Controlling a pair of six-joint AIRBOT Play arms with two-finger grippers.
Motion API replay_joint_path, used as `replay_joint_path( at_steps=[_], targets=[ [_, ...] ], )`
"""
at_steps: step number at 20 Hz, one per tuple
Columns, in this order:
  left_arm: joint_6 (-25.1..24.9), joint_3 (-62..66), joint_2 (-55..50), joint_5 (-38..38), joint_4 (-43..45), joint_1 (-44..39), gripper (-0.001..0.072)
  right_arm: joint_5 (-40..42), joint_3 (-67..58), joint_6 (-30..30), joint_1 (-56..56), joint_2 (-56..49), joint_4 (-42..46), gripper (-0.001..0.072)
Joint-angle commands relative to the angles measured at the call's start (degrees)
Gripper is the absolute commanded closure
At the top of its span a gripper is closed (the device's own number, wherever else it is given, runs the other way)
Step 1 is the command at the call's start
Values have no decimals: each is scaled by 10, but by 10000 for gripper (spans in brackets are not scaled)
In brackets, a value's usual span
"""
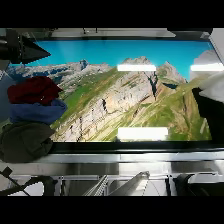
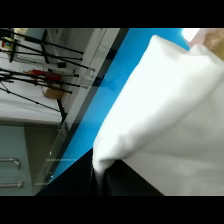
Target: Fold the shirts.
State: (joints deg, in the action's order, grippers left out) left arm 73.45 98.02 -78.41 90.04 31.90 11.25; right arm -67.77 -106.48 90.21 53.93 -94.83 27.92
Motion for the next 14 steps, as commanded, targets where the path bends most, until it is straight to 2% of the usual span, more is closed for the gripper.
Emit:
replay_joint_path(
  at_steps=[1,4,7,9,10,12,14],
  targets=[
    [1,0,0,0,0,0,705,-13,0,-1,9,0,-3,696],
    [1,0,0,0,0,0,706,53,0,-101,3,-4,-99,696],
    [1,0,0,-3,0,0,705,142,0,-235,-9,-19,-287,696],
    [1,0,0,-9,0,0,706,159,-1,-294,-17,-36,-403,695],
    [1,0,0,-15,0,0,706,148,-1,-303,-18,-46,-414,695],
    [1,0,0,-25,0,0,705,110,0,-304,-18,-65,-376,694],
    [1,0,0,-28,0,0,706,69,0,-281,-16,-89,-352,695]
  ],
)
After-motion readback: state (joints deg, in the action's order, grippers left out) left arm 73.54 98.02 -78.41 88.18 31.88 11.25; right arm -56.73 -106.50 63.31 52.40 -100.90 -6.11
